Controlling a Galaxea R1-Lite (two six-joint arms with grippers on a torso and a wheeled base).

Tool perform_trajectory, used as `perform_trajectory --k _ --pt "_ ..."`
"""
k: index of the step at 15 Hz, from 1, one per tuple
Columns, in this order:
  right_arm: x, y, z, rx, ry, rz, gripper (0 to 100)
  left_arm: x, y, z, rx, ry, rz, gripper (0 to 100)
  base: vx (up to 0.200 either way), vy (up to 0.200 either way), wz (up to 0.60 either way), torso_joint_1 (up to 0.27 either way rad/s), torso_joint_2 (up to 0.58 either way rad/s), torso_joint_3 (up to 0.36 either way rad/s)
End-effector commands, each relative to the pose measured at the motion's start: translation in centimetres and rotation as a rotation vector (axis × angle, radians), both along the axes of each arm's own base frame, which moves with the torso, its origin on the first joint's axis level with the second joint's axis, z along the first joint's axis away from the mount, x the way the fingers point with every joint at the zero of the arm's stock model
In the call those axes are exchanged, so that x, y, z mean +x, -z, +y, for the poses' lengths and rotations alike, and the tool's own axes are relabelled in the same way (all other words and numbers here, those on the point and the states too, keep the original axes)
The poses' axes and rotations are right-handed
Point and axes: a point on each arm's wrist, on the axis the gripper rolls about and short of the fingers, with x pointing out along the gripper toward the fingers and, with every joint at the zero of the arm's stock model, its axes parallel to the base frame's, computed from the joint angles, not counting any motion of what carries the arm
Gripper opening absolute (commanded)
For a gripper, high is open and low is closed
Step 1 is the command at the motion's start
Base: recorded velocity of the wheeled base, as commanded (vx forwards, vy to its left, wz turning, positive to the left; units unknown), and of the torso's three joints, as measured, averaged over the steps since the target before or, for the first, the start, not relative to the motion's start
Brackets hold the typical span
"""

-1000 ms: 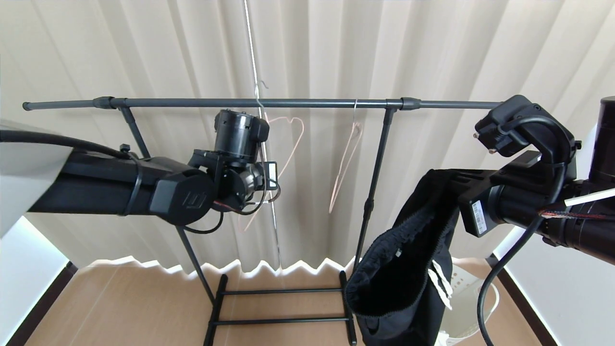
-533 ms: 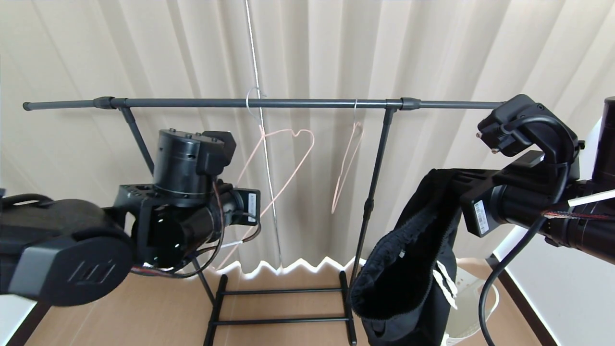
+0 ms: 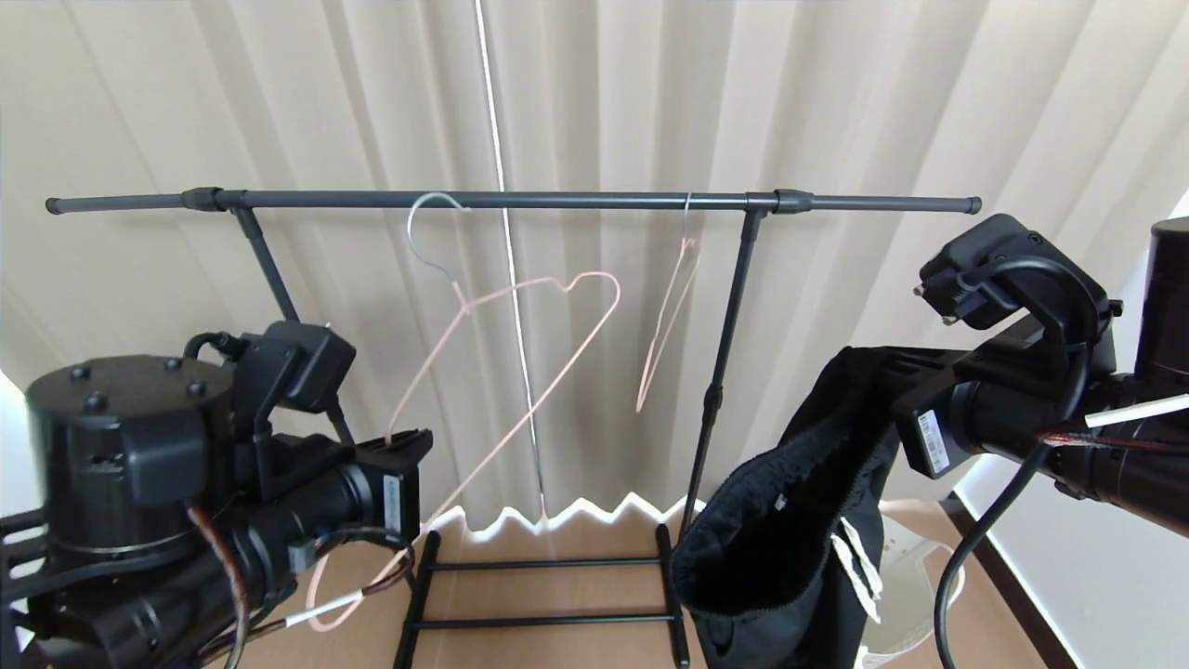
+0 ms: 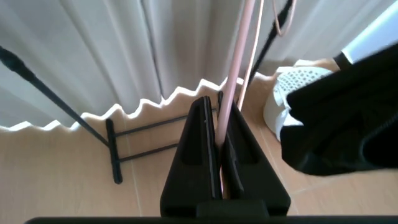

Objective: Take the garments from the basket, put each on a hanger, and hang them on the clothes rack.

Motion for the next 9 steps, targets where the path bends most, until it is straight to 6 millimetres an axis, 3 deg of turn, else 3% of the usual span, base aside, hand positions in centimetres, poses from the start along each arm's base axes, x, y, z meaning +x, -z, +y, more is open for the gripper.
perform_trajectory --k 1,2,7,9 --pt "-0.2 0.1 -0.2 -0.002 0.005 0.001 0 -2.3 1.0 1.5 -0.008 0.075 -0.007 0 0.000 0.000 0.00 0.000 0.00 0.000" --pt "-0.3 0.3 -0.3 -0.006 0.010 0.005 0 -3.2 2.0 2.0 -0.029 0.168 0.008 0 0.000 0.000 0.00 0.000 0.00 0.000" --pt "0.7 0.6 0.3 -0.020 0.017 0.020 0 -3.0 3.4 3.9 -0.008 0.340 -0.075 0 0.000 0.000 0.00 0.000 0.00 0.000" --pt "2.6 0.9 0.5 -0.032 0.053 0.035 0 -2.9 4.4 4.9 0.042 0.382 -0.057 0 0.000 0.000 0.00 0.000 0.00 0.000"
